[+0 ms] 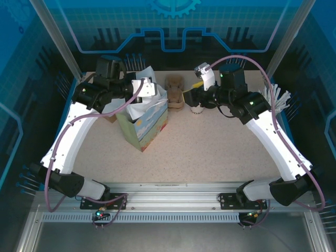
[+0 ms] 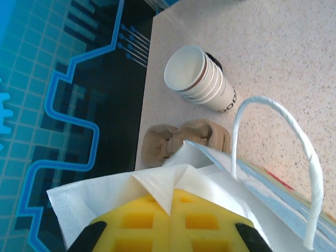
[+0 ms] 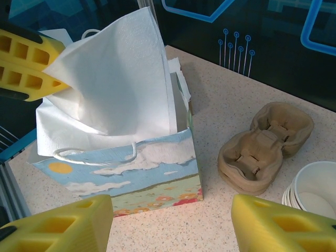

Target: Pack the takeout coffee

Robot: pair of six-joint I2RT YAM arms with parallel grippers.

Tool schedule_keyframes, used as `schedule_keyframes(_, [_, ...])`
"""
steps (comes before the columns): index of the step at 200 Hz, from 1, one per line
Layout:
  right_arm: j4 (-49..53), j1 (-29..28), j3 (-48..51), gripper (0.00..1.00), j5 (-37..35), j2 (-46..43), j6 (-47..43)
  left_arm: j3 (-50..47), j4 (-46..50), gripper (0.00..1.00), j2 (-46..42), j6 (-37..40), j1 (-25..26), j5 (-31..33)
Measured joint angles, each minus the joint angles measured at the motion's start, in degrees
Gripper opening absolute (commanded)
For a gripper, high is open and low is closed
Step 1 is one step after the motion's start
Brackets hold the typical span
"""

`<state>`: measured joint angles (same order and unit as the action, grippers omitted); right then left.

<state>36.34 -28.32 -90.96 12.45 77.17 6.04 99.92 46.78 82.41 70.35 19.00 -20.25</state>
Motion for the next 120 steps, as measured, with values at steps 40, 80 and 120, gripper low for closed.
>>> schedule_keyframes(40, [-0.17,0.00,0.24,0.63,0.00,0.00,0.00,0.90,0.44,0.00,0.04,0.66,-1.84,-0.20])
schedule_keyframes(80, [-0.57,0.04,0.90,0.63,0.02,0.07,0.02,0.96,3.32,0.00,0.74,3.63,-2.89,3.87])
schedule_keyframes(120, [-0.96,0.04,1.14,0.63,0.02,0.11,0.22,0.09,5.66,0.02,1.01,4.66,-2.89,5.90])
